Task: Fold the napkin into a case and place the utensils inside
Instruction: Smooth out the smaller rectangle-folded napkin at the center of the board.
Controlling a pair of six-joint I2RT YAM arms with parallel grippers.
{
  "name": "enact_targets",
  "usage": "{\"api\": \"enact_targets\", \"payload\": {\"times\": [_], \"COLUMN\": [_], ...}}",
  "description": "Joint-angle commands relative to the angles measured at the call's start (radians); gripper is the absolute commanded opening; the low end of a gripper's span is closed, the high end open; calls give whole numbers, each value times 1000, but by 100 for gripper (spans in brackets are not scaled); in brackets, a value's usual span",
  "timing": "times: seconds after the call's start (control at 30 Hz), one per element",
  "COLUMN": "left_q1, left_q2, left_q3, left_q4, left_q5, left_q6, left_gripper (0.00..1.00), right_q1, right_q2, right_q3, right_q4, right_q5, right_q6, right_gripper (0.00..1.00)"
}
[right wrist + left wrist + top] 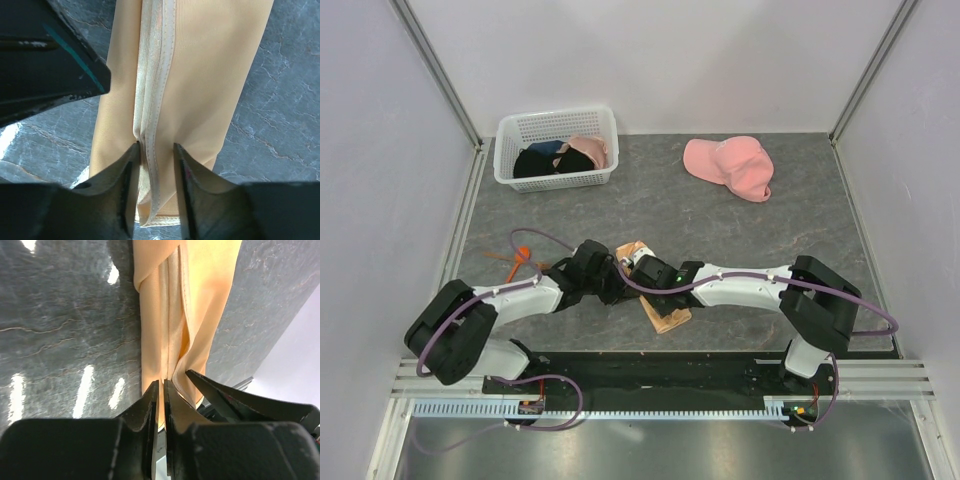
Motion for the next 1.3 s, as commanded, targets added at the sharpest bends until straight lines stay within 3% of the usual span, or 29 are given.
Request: {"api": "enact_targets", "payload": {"times": [0.0,0.37,0.87,1.27], "left_q1": [4,3,-25,-33], "left_q2": [22,108,168,53], "left_q3": [49,46,-24,-76], "left_q4": [62,74,125,109], "left_q5": [34,42,10,-41], "left_q6": [-34,-20,-51,-62], "left_gripper": [13,11,6,5], "right_q1": [11,11,11,11], "right_q2": [-2,-15,-79,-15], "right_q3": [19,27,91,-62], "right_q4": [-3,-3,-70,114], "right_q5": [49,40,-84,-170], "right_q6": [9,24,99,168], "right_gripper": [36,0,0,0]}}
